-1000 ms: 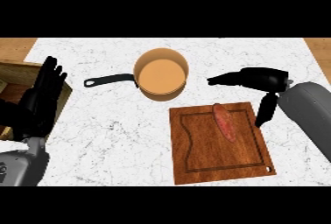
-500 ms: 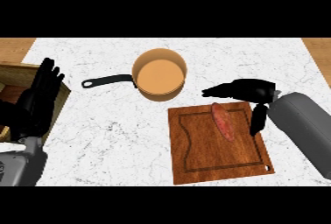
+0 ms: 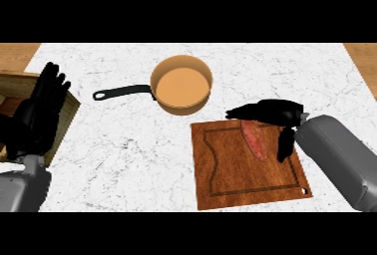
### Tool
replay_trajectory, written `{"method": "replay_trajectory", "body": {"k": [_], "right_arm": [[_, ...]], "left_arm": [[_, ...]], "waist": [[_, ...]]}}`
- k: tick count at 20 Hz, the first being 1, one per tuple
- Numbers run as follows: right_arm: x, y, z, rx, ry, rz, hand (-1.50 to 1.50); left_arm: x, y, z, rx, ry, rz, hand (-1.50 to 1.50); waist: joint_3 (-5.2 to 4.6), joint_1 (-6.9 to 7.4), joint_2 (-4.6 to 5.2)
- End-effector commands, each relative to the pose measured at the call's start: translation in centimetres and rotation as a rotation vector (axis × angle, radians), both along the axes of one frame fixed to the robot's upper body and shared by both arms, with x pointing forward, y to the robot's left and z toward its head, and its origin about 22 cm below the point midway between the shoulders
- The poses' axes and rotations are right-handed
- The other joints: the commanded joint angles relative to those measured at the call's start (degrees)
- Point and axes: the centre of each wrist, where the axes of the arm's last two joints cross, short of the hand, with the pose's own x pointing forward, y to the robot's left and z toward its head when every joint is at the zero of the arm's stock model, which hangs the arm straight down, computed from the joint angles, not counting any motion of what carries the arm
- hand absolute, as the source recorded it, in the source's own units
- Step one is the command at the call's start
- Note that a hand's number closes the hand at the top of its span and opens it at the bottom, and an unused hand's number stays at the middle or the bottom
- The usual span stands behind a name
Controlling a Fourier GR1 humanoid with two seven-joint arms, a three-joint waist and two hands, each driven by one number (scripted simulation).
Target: Pick the sweet potato from the cutting board and place it in the pot
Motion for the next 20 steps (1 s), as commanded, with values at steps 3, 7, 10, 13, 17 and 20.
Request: {"method": "replay_trajectory", "body": {"k": [3, 7, 10, 13, 17, 20], "right_arm": [[-0.4, -0.4, -2.2, -0.017, 0.004, 0.011, -1.5], [0.6, 1.4, -2.0, -0.034, 0.0, -0.022, -1.5], [0.0, 1.0, -3.6, -0.037, 0.021, -0.022, -1.5], [0.7, 0.7, -3.0, -0.033, -0.039, 0.091, 1.5], [1.1, 0.4, -4.0, 0.004, -0.071, 0.136, 1.5], [0.8, -0.8, -5.1, 0.009, -0.066, 0.145, 1.5]], "left_arm": [[-1.1, -0.7, -2.2, 0.003, 0.001, -0.002, 0.0], [0.9, -0.5, -0.5, -0.005, 0.011, 0.006, 0.0], [0.2, -0.7, 0.3, -0.015, 0.002, 0.0, 0.0], [0.1, -1.6, -0.3, 0.005, 0.0, -0.008, 0.0], [-0.2, -1.8, 0.5, 0.003, -0.003, -0.011, 0.0], [-0.1, 0.6, -0.5, -0.001, -0.009, -0.015, 0.0]], "waist": [[0.0, 0.12, 0.04], [0.0, 0.01, 0.05], [0.01, 0.06, 0.01], [0.03, 0.31, 0.14], [0.05, 0.58, 0.19], [0.03, 0.53, 0.22]]}}
